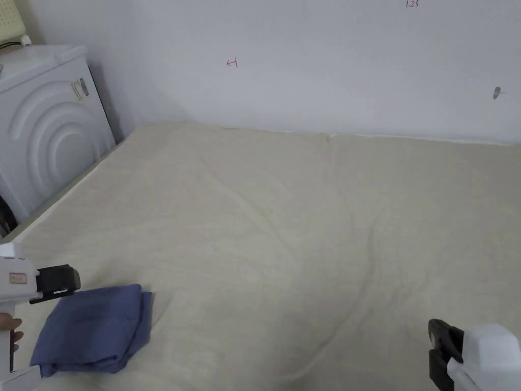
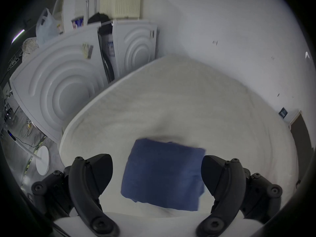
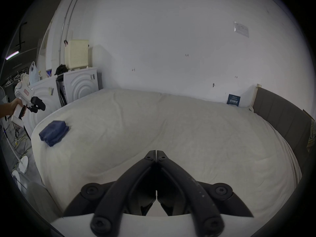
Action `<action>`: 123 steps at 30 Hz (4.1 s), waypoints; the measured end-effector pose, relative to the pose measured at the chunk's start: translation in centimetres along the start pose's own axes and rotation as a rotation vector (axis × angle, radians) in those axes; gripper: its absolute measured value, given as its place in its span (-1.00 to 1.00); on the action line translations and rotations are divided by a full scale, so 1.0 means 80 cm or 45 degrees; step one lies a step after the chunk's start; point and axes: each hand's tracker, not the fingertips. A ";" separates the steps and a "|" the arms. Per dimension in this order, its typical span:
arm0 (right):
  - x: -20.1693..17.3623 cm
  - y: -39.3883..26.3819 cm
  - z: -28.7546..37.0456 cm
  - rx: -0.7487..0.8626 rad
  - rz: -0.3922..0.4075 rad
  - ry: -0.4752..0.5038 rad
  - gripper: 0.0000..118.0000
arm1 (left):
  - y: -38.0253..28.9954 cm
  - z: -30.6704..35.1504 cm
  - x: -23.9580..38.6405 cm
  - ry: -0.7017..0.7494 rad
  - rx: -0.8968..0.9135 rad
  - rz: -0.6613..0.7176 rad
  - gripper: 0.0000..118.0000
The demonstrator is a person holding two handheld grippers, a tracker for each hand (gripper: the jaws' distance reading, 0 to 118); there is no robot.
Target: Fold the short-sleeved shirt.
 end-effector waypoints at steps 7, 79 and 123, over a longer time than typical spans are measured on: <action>0.033 0.050 0.056 0.163 -0.019 -0.015 -0.97 | -0.009 0.137 0.076 -0.084 0.348 -0.010 0.77; 0.147 0.081 0.222 0.512 -0.023 -0.377 -0.97 | -0.246 0.308 0.437 -0.608 1.025 -0.387 -1.00; 0.144 0.080 0.226 0.513 -0.019 -0.383 -0.89 | -0.244 0.311 0.432 -0.592 1.041 -0.408 -0.96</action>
